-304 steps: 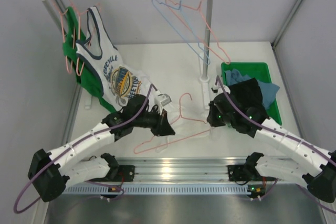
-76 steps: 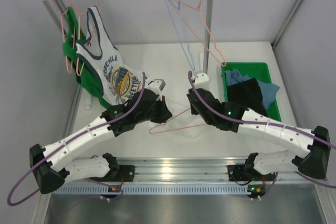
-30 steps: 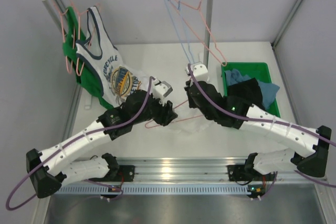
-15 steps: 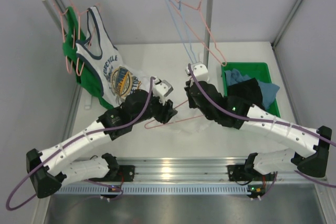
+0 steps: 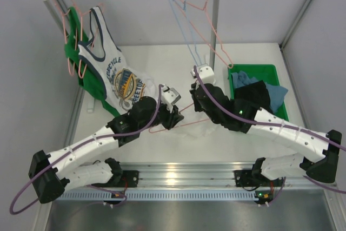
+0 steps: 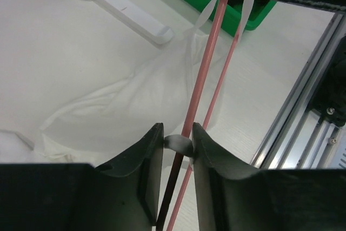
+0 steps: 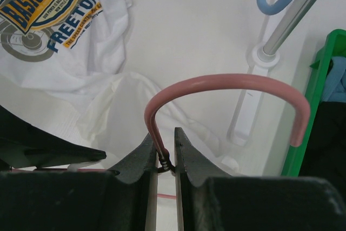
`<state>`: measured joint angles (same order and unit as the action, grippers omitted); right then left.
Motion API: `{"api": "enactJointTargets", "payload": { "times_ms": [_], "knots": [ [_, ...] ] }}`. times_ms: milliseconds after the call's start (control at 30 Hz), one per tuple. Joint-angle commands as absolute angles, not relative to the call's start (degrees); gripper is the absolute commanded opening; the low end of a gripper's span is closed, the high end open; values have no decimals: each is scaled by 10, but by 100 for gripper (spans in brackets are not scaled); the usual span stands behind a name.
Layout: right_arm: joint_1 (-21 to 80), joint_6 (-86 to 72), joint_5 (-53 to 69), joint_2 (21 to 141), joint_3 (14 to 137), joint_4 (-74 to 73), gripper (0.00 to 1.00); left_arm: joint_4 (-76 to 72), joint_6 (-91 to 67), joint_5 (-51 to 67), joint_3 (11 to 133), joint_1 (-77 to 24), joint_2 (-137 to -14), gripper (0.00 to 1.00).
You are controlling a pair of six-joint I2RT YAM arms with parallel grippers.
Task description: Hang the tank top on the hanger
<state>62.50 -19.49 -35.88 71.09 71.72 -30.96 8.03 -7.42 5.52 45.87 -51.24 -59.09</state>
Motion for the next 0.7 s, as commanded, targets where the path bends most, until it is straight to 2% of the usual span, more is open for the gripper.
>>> {"api": "enactJointTargets", "payload": {
  "times_ms": [0, 33, 67, 133, 167, 400, 467, 567, 600, 667],
  "knots": [
    [635, -189, -359, 698, 743, -300, 0, 8, -76, 80, 443, -510, -578, 32],
    [635, -190, -359, 699, 743, -300, 0, 5, -80, 83, 442, -510, -579, 27],
    [635, -189, -359, 700, 744, -301, 0, 4, -82, 89, 438, -510, -577, 16],
    [635, -188, -359, 700, 744, -301, 0, -13, -88, 93, 432, -510, -574, 8],
    [635, -189, -359, 701, 745, -301, 0, -21, -90, 92, 426, -510, -571, 0],
    [637, -189, -365, 706, 748, -301, 2, -62, -110, 97, 395, -511, -555, 0],
    [636, -189, -366, 706, 747, -301, 6, -76, -119, 100, 383, -510, -548, 0],
    [637, -189, -366, 707, 747, -301, 18, -103, -131, 100, 363, -510, -535, 0],
    [636, -189, -366, 706, 748, -301, 25, -112, -135, 98, 356, -511, -531, 0],
    [637, -189, -365, 706, 748, -300, 29, -141, -143, 91, 333, -510, -515, 0]
  ]
}}
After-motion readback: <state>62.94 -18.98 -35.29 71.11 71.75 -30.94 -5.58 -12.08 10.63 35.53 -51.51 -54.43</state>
